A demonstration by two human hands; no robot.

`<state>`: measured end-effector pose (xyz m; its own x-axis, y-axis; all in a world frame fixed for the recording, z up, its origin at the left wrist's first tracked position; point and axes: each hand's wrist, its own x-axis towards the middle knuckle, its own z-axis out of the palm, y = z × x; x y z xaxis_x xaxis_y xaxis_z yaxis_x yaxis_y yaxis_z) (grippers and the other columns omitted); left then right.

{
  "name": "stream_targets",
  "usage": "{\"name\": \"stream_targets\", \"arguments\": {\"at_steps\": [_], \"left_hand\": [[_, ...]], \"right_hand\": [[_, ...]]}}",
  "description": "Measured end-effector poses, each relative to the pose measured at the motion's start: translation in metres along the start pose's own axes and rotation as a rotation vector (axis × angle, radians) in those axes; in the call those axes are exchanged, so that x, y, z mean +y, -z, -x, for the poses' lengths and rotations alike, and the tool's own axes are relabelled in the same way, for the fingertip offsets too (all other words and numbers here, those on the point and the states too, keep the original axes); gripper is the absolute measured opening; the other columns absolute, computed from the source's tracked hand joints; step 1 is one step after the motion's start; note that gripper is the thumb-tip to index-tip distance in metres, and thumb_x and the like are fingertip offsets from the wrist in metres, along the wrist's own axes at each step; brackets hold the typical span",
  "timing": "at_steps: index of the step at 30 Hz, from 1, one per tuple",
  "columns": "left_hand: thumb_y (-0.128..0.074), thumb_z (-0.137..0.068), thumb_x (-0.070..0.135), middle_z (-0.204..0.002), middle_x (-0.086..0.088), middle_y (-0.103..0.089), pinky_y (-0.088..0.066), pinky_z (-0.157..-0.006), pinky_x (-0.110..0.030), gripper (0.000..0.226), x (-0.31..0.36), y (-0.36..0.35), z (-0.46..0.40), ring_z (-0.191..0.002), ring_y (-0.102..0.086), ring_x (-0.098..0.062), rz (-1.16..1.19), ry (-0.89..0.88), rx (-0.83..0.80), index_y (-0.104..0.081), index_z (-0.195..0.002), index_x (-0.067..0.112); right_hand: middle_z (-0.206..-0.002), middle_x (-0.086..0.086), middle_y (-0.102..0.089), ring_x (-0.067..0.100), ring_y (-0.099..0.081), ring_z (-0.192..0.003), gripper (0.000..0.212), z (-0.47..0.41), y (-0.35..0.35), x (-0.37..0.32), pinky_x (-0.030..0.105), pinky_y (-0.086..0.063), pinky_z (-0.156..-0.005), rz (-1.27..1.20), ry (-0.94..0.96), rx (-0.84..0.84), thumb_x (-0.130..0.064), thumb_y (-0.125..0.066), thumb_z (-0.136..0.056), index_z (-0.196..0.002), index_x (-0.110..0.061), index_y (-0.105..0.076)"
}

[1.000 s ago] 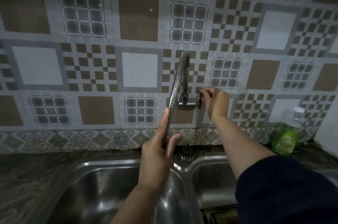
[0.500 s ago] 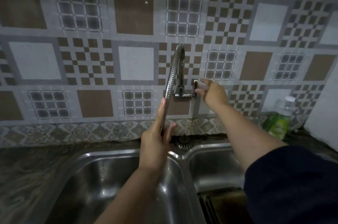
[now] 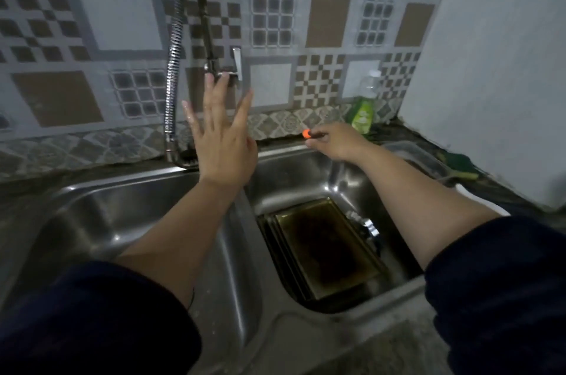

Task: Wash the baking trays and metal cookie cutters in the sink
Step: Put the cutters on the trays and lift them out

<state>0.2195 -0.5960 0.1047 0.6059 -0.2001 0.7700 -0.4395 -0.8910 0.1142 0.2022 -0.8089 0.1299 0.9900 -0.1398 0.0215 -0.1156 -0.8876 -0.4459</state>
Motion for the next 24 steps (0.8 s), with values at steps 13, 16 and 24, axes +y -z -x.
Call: {"name": "stream_targets", "arguments": {"at_steps": [13,16,24], "left_hand": [[-0.058,-0.084,0.049,-0.155,-0.003,-0.013,-0.017,-0.116,-0.052,0.066,0.167,-0.125,0.073,-0.144,-0.01,-0.025,0.166,0.031,-1.026,-0.035,-0.143,0.032],[-0.058,-0.082,0.056,-0.16,0.0,-0.001,-0.005,-0.117,-0.056,0.084,0.203,-0.164,0.088,-0.148,0.005,-0.022,0.183,0.107,-1.208,-0.017,-0.151,0.03],[-0.063,-0.076,0.062,-0.159,-0.002,0.018,0.003,-0.114,-0.061,0.115,0.229,-0.234,0.084,-0.145,0.021,-0.02,-0.145,-0.049,-1.497,0.011,-0.151,0.016]], "right_hand": [[-0.141,0.009,-0.049,0.027,-0.051,-0.124,0.046,0.04,-0.028,0.179,0.03,-0.042,-0.099,0.177,-0.172,-0.385,-0.023,-0.056,-0.094,-0.138,-0.016,-0.049],[-0.138,0.009,-0.052,0.026,-0.052,-0.121,0.044,0.026,-0.052,0.214,0.024,-0.041,-0.093,0.107,-0.145,-0.479,-0.015,-0.054,-0.093,-0.137,-0.018,-0.048],[-0.157,0.017,-0.011,0.037,-0.022,-0.141,0.09,-0.009,-0.104,0.255,0.041,-0.027,-0.112,0.076,-0.191,-0.632,-0.014,-0.067,-0.086,-0.153,-0.018,-0.007]]}}
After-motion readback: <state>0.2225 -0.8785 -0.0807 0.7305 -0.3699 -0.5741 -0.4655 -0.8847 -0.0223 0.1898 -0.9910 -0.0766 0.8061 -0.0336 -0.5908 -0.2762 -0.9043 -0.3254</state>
